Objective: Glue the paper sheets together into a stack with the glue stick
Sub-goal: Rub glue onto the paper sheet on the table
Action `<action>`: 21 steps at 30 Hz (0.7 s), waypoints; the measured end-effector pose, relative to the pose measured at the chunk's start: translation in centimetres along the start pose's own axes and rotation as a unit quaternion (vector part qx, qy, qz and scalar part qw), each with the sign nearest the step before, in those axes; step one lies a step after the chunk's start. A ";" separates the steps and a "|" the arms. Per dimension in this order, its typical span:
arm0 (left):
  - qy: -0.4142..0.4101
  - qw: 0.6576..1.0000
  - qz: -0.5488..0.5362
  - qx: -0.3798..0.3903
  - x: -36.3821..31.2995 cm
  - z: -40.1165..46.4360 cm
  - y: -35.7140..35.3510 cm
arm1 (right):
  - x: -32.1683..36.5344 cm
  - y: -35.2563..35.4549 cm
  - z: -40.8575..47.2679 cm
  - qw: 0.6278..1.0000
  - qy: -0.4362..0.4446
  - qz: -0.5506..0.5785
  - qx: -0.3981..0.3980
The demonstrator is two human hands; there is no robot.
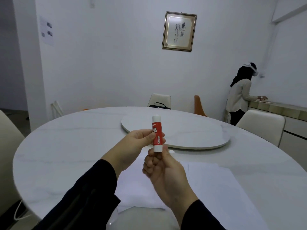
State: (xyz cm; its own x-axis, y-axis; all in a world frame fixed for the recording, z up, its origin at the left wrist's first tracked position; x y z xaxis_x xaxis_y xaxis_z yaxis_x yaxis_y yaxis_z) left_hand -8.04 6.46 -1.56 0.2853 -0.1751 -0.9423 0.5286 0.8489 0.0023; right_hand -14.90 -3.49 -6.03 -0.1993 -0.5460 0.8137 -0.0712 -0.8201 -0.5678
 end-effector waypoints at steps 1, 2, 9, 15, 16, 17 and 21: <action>0.000 1.000 -0.007 0.001 0.1 0.0 0.0 | 0.0 0.0 0.0 0.997 -0.042 0.054 0.026; 0.000 1.000 -0.010 -0.002 0.2 0.0 0.0 | -0.1 0.0 0.2 0.996 -0.056 0.065 0.035; -0.010 0.997 0.038 -0.064 0.7 0.3 -0.3 | -1.1 0.8 0.9 0.945 0.160 -0.243 -0.152; -0.005 0.999 -0.006 -0.032 1.1 0.1 -0.2 | -0.7 0.3 0.7 0.994 -0.072 0.081 -0.003; -0.003 0.999 -0.005 -0.037 1.2 0.0 -0.1 | -0.8 0.5 0.8 0.995 -0.066 0.073 -0.012; -0.004 0.999 -0.001 -0.046 1.3 0.0 0.0 | -0.9 0.8 1.0 0.997 -0.042 0.049 -0.038; -0.015 0.998 0.010 -0.058 1.7 -0.4 0.0 | -0.9 1.0 1.3 0.992 0.059 -0.017 -0.106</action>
State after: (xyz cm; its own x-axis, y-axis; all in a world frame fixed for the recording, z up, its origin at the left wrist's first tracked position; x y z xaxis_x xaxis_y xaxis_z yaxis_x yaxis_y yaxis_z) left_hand -7.89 6.36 -3.30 0.3197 -0.1714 -0.9319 0.4273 0.9039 -0.0197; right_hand -13.50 -4.10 -7.16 -0.3063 -0.4843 0.8195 -0.2816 -0.7763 -0.5640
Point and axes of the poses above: each hand's wrist, its own z-axis towards the middle knuckle, its own y-axis out of the back of the hand, x = y × z, the point moved 1 cm from there along z, towards the middle knuckle, and after that the axes turned 7 degrees about -x, right-handed, at the moved point
